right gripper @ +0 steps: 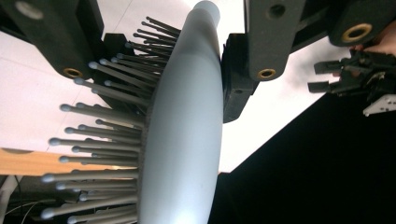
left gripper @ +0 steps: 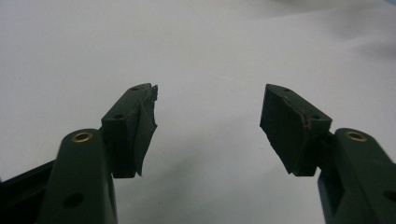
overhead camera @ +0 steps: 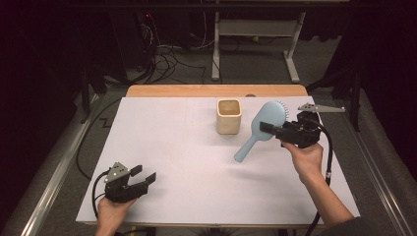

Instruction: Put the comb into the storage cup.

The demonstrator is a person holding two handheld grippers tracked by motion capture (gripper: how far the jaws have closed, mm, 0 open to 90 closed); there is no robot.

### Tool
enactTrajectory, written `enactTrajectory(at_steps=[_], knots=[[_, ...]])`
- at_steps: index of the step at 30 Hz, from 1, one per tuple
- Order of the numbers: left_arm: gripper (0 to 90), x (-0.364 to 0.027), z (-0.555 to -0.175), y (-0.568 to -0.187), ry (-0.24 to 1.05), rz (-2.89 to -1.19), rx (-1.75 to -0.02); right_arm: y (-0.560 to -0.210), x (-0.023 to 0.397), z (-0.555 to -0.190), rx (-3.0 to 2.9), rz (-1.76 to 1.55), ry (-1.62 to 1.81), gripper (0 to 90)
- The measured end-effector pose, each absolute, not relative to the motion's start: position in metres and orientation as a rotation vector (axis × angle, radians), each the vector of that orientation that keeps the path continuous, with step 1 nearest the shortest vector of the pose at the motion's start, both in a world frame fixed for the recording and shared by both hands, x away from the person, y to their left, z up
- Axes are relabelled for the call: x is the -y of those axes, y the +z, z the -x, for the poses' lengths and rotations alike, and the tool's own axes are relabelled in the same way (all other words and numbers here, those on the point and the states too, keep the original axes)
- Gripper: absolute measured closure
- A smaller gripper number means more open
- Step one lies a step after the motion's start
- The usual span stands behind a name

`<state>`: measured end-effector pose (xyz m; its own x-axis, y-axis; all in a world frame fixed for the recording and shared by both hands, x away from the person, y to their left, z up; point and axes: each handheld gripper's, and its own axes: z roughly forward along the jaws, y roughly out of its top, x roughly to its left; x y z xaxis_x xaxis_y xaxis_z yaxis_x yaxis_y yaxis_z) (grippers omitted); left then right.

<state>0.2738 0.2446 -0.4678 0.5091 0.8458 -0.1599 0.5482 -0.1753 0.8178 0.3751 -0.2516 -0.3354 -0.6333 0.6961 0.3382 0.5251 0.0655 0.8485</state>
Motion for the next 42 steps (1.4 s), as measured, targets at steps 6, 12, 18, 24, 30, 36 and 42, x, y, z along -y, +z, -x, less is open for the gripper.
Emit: enactTrajectory(at_steps=[6,12,18,24,30,36,42], knots=[[36.2,-0.245,-0.274,-0.468,0.414,-1.851,-1.159,-0.327,0.254,-0.381,-2.148,-1.272,1.617,54.7],[36.2,-0.245,-0.274,-0.469,0.407,-1.848,-1.165,-0.320,0.255,-0.388,-2.129,-1.280,1.621,54.8],[36.3,-0.246,-0.274,-0.469,0.410,-1.844,-1.166,-0.314,0.255,-0.396,-2.107,-1.287,1.634,54.7],[36.3,-0.247,-0.273,-0.469,0.413,-1.840,-1.167,-0.307,0.253,-0.404,-2.095,-1.295,1.623,54.8],[36.3,-0.247,-0.272,-0.468,0.414,-1.836,-1.168,-0.300,0.250,-0.412,-2.081,-1.292,1.620,54.8],[36.3,-0.247,-0.272,-0.468,0.415,-1.832,-1.163,-0.293,0.246,-0.419,-2.072,-1.296,1.608,54.9],[36.5,-0.248,-0.272,-0.468,0.417,-1.827,-1.168,-0.283,0.242,-0.426,-2.058,-1.292,1.607,54.9]])
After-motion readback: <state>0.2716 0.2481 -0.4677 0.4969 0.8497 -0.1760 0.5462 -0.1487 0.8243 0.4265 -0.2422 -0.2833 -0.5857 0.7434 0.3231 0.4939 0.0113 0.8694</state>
